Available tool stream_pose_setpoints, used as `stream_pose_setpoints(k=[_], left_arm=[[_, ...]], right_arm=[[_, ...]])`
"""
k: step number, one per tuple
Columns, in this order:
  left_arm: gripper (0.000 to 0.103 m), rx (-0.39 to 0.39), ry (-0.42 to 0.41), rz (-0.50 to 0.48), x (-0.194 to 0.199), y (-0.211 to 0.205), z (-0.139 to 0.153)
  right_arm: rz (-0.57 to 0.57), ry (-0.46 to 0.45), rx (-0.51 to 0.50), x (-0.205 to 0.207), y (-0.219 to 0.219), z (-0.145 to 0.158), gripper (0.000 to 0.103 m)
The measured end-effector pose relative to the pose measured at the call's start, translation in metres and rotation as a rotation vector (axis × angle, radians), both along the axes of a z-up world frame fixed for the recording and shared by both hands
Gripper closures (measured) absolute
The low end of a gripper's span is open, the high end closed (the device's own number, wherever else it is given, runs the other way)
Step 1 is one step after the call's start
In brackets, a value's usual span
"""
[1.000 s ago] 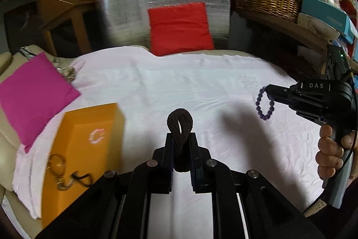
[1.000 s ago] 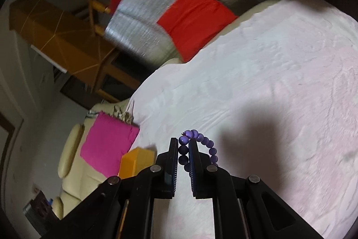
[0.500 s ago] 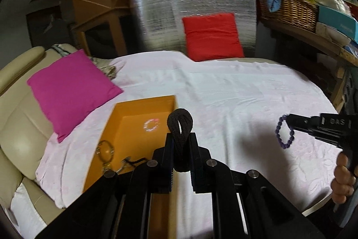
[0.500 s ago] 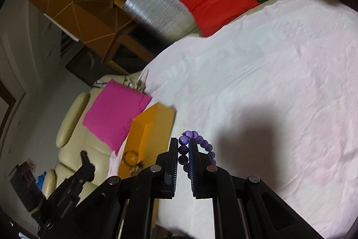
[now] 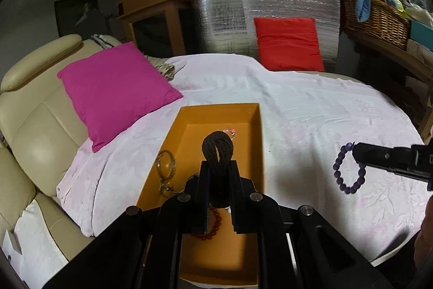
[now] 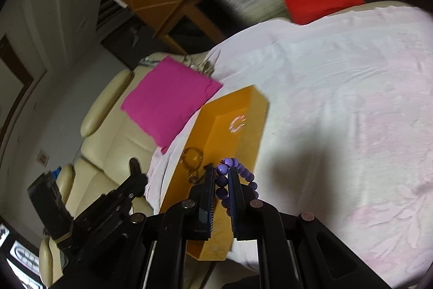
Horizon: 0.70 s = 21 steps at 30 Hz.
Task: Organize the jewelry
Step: 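Carry the black hair tie with the left tool to the box while the right carries the purple bracelet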
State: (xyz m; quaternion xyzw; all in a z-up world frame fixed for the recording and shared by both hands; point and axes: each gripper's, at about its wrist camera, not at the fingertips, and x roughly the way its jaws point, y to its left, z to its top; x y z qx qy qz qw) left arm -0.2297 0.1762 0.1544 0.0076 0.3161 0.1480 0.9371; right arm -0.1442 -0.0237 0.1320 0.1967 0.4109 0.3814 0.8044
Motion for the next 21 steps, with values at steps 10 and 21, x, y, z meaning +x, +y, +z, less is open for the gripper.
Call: stream_pose_setpoints(k=[10,21], left_arm=[[0.09,-0.018,0.031,0.046,-0.008,0.024,-0.022],[0.09,-0.019,0.064,0.104,-0.021,0.047,-0.037]], right_arm=[[0.077,-0.006,0.002,-0.023,0.047,-0.004,0.093],[0.116,-0.01,0.03,-0.046,0.08,-0.025,0.093]])
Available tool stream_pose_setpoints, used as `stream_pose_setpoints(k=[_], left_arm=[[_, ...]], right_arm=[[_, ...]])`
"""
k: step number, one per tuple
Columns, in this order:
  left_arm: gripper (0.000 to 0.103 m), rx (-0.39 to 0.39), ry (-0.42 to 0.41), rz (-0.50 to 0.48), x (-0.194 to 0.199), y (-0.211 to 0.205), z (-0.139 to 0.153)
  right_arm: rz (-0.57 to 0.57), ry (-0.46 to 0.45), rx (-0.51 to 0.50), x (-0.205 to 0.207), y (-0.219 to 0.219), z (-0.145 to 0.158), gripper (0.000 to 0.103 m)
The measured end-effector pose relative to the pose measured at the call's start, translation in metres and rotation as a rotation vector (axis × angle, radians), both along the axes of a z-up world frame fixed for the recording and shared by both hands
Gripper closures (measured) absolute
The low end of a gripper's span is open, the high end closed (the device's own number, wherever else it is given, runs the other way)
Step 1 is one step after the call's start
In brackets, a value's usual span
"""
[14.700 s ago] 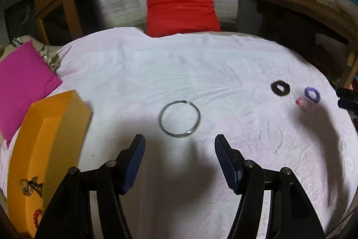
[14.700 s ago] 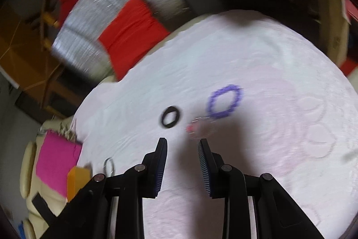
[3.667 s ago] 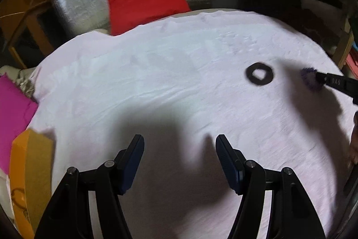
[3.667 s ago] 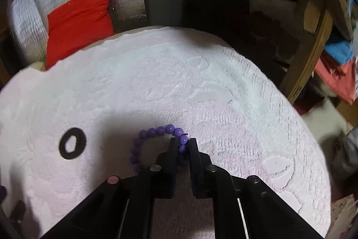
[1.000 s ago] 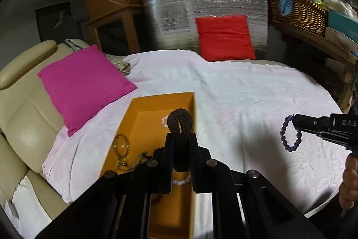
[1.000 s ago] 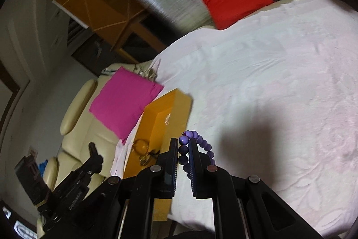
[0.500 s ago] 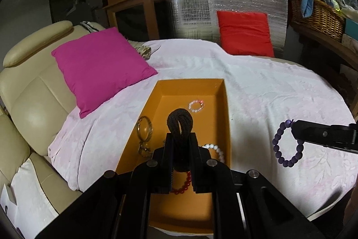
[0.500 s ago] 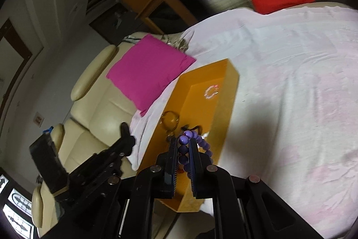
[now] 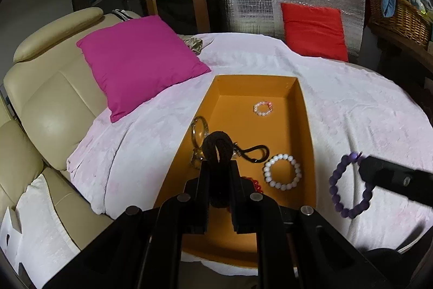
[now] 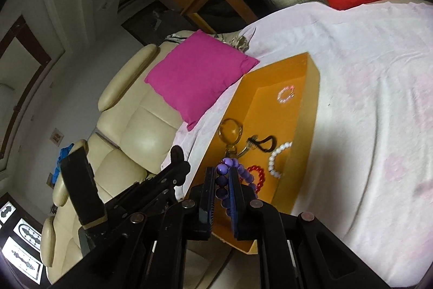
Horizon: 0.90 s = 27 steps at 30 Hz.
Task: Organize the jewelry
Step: 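Carry the black hair tie with the left tool to the box while the right carries the purple bracelet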
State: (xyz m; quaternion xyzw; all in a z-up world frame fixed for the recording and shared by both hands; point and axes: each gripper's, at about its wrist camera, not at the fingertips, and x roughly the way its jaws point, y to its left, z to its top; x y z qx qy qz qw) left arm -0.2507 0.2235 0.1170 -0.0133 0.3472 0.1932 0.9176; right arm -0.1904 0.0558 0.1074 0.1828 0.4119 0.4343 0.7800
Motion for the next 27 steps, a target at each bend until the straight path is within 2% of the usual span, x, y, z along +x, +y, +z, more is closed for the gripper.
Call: stream_pose_setpoints(k=[4,14,27], left_arm=[[0.09,0.014,0.006,0.01,-0.004,0.002,-0.002],[0.09,0.017,0.007,0.036,-0.014,0.014,-0.004],[0.09,0.006,-0.019,0.039,-0.021,0.019,0.004]], right_arm=[[0.015,0.005,-0.02,-0.005,0.007,-0.007,0.093],[0.034,-0.017,-0.023,-0.017,0.013,0.0,0.093],[0.036,-0.053,-0.022,-0.027,0.019,0.02,0.093]])
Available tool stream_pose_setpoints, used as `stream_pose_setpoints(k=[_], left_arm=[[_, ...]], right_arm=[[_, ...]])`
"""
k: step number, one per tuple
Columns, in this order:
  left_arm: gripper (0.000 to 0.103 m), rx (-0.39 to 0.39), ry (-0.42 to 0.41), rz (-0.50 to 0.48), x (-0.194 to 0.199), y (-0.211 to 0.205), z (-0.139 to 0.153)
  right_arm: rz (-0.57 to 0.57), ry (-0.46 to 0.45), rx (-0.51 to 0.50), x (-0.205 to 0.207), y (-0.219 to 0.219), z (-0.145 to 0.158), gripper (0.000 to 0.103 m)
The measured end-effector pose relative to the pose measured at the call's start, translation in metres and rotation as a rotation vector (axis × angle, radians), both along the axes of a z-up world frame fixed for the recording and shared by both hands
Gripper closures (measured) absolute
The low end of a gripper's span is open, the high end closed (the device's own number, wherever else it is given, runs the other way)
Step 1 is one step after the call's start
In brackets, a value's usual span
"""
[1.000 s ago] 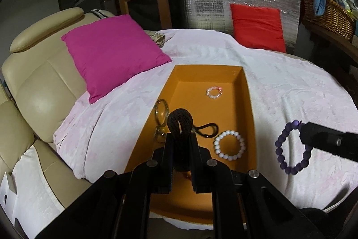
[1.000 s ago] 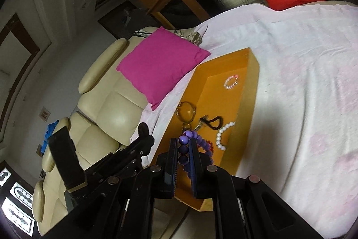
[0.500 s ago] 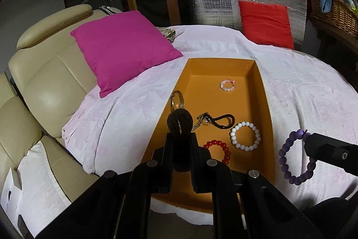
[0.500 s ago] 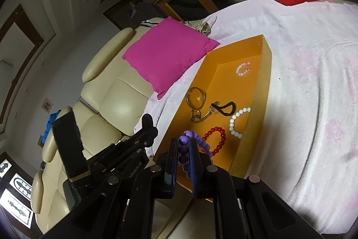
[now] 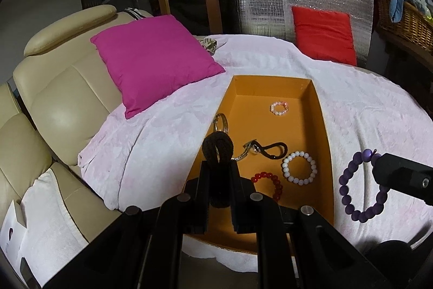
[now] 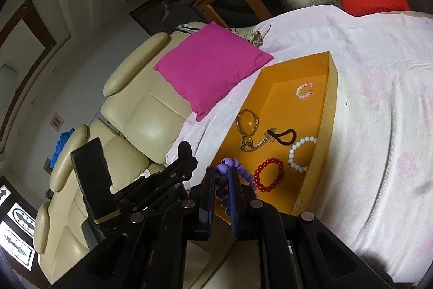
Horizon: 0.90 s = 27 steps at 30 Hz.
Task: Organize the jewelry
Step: 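Carry the black hair tie with the left tool to the box while the right carries the purple bracelet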
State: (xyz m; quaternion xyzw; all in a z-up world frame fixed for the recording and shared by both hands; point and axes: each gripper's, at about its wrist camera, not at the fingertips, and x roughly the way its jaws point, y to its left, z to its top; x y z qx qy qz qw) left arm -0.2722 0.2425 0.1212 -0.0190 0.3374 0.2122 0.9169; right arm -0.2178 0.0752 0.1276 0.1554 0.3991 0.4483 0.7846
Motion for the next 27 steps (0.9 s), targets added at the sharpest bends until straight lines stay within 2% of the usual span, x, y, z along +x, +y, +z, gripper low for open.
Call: stream_pose_setpoints(k=[8,17,27], left_arm=[[0.09,-0.004,0.001,0.002,0.006,0.001,0.0],[0.09,-0.008,0.033,-0.014,0.014,-0.004,-0.014],[0.09,-0.022,0.057,-0.007,0.023,0.007,-0.026]], right_arm=[[0.011,-0.002,-0.014,0.002,0.008,-0.001,0.093],[-0.015,0.016,-0.018,0.01,0.001,-0.008,0.093],[0.006,0.033,-0.045,0.016,0.015,-0.02,0.093]])
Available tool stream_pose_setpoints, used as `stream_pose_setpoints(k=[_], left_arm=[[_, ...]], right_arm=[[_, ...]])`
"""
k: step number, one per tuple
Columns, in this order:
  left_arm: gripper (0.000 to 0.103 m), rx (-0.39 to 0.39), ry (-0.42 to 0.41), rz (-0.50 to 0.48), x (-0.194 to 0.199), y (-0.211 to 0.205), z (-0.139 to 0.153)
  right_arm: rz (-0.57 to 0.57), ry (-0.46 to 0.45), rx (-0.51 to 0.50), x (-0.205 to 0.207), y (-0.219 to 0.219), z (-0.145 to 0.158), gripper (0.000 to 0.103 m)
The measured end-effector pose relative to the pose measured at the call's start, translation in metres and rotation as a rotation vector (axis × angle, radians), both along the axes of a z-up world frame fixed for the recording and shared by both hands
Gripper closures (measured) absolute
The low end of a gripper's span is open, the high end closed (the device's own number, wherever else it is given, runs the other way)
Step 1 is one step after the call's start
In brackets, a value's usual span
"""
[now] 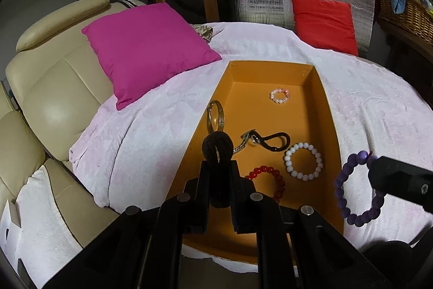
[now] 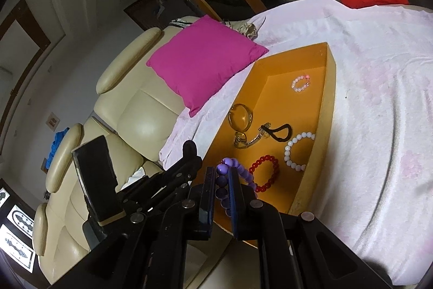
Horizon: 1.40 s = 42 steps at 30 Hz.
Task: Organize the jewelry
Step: 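Carry the black hair tie with the left tool to the box while the right carries the purple bracelet, then lower both tools into the box and open them to release the hair tie and purple bracelet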
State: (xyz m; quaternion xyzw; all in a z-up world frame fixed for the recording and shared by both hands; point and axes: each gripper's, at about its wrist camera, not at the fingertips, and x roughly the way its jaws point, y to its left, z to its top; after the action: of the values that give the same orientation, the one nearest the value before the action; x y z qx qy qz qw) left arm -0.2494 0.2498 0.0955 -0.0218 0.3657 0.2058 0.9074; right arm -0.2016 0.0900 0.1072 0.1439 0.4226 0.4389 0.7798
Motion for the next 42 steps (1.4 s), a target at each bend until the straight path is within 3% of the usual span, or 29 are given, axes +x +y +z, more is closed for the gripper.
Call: stream_pose_setpoints(k=[42], left_arm=[[0.089,-0.018,0.163,0.068,0.031,0.041,-0.074]], right_arm=[[0.052,0.16,-0.078,0.028,0.047,-0.077,0.093]])
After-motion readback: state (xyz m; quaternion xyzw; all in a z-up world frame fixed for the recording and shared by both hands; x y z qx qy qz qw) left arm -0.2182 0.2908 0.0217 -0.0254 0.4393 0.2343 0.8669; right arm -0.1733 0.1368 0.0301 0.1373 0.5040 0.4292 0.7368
